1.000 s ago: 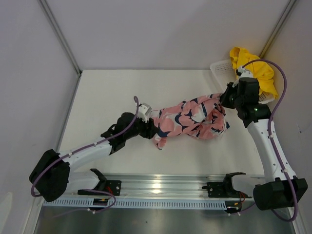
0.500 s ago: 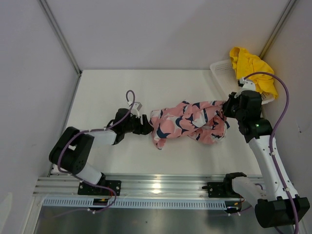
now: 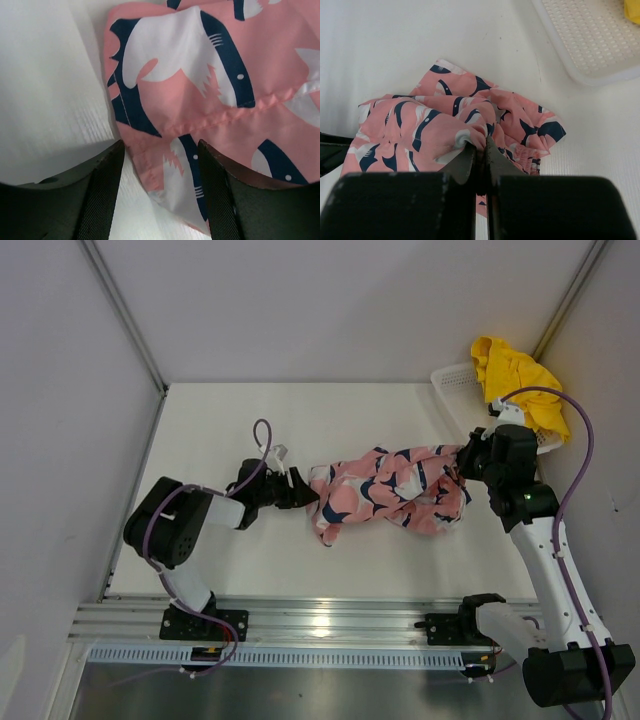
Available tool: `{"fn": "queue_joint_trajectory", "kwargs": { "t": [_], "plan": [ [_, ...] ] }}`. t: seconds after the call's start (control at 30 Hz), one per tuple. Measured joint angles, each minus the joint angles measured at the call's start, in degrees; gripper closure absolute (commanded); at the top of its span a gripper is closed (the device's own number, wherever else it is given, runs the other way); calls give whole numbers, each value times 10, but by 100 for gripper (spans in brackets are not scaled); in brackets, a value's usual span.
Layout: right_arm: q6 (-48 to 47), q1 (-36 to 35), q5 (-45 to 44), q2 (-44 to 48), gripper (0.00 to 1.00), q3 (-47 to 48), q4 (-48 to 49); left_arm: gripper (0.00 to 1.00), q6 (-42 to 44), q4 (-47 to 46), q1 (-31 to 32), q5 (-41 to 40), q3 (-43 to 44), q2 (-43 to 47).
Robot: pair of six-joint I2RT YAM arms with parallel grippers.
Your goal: Fold and stack the shorts
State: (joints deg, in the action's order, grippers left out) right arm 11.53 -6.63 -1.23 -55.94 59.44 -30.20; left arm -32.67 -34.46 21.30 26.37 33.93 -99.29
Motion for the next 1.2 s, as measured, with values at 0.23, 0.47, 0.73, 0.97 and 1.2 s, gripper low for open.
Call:
{"fn": "queue_joint_trajectory", "kwargs": {
  "t": [0.23, 0.47, 0.73, 0.97, 1.2],
  "plan": [
    [0, 0, 0, 0, 100, 0, 1, 45, -11, -5, 0, 6, 21, -24],
    [0, 0, 2, 0, 100, 0, 1, 67, -20, 0, 3, -10, 29, -39],
    [0, 1, 2, 0, 100, 0, 2, 100, -18, 41, 36, -66, 56, -49],
    [3, 1, 2, 0, 100, 0, 2, 100, -10, 93, 57, -114, 83, -44],
    [5, 3, 10, -2, 100, 0, 2, 100, 17, 200, 33, -139, 68, 47]
  ]
}}
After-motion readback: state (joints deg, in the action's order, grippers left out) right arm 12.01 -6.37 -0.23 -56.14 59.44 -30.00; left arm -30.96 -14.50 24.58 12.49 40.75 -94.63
